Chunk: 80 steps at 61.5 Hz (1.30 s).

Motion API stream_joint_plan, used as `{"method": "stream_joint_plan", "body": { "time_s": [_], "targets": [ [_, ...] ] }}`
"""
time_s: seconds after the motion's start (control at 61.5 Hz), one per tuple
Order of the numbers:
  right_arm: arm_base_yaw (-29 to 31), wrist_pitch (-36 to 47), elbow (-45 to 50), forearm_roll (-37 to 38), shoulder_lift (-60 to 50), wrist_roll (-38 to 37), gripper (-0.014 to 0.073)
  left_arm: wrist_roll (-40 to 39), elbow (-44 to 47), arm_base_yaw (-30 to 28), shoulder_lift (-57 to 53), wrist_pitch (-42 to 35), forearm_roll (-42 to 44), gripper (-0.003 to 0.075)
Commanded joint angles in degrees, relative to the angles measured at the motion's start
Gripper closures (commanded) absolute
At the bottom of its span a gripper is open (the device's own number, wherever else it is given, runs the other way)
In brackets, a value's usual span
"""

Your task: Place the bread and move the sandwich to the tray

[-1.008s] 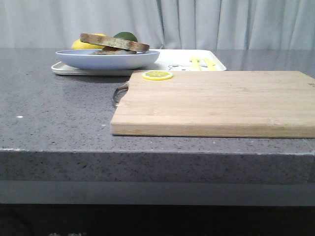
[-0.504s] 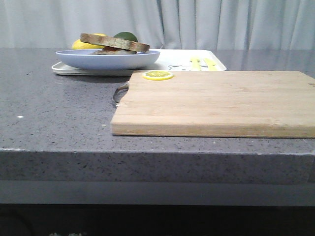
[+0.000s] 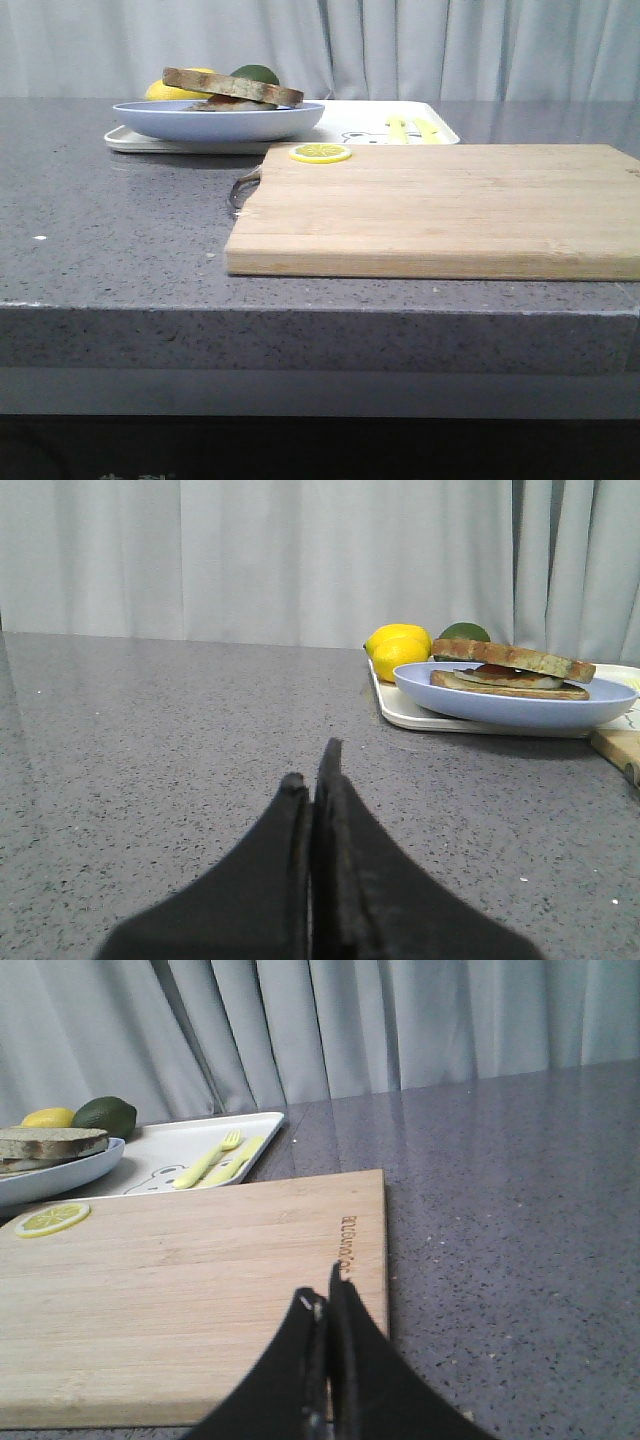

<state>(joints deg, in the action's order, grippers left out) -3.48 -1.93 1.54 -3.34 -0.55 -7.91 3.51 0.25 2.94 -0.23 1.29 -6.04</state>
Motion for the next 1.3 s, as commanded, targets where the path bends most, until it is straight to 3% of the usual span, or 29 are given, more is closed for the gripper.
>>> {"method": "stream_joint_plan", "body": {
  "time_s": [0.0, 1.284],
  "targets": [
    [0.5, 4.3, -0.1, 0.9, -1.0, 0.3, 0.0662, -0.5, 0.1, -0.2, -1.3, -4.2, -0.5, 0.0741],
    [1.4, 4.3, -0.1, 0.6, -1.0, 0.3, 0.0662, -0.5, 0.1, -0.2, -1.3, -4.2, -0.5, 0.0741]
  ]
}}
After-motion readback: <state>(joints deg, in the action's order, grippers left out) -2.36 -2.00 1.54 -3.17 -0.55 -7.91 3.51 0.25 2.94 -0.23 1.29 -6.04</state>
